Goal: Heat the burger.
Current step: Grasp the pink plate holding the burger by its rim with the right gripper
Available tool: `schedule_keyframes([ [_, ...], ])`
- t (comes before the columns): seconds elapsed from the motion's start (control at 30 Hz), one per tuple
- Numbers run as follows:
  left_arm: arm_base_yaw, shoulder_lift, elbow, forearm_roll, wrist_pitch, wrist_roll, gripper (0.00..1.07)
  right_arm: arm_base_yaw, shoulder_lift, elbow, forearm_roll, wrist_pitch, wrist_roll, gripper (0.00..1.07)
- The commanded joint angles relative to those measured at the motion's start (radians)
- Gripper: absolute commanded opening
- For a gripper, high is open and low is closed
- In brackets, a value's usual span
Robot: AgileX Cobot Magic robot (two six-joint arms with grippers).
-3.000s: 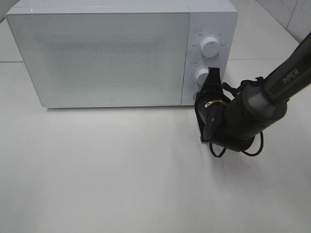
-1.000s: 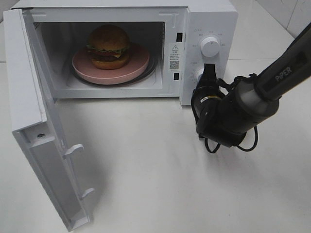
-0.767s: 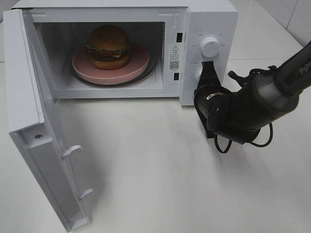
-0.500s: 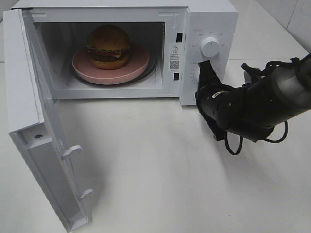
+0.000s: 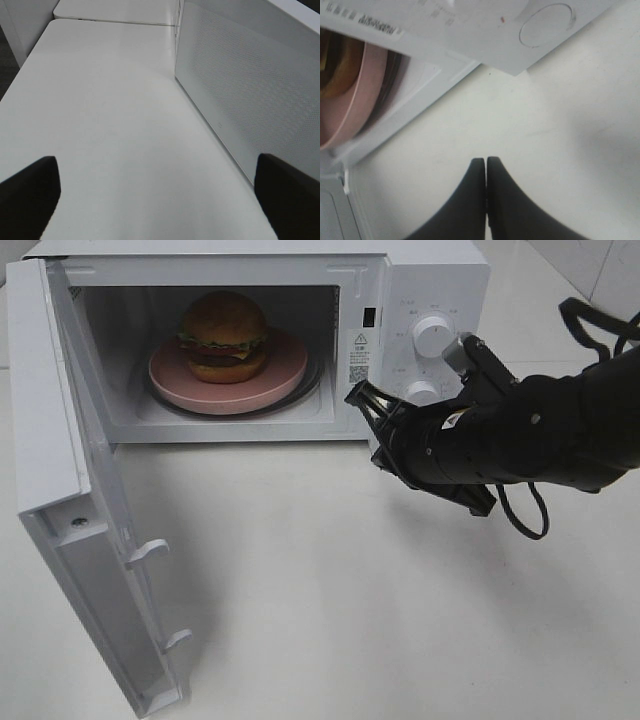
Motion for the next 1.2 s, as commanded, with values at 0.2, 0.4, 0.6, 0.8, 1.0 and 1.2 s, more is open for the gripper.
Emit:
schedule_keyframes([
  [0.2,0.003,-0.016,0.001,-0.007,-0.002,0.000,0.98,-0.006,-0.085,-0.048,-0.126,0.355,-0.288,0.05],
  [0.4,0.003,-0.016,0.001,-0.007,-0.002,0.000,0.98,-0.006,-0.095,-0.126,-0.265,0.631,-0.396,0.07],
  [0.6,0.003,-0.016,0.001,-0.007,-0.002,0.000,0.98,-0.006,-0.095,-0.248,-0.402,0.911,-0.631,0.09],
  [0.8,0.003,-0.016,0.001,-0.007,-0.002,0.000,0.98,-0.006,-0.095,-0.324,-0.461,1.050,-0.973,0.11],
  [1.0,0.003,-0.016,0.001,-0.007,-0.002,0.000,0.98,-0.006,-0.095,-0.345,-0.467,1.071,-1.324,0.12],
  [1.2,0.003,-0.016,0.001,-0.007,-0.002,0.000,0.98,-0.006,-0.095,-0.352,-0.467,1.059,-1.791,0.13],
])
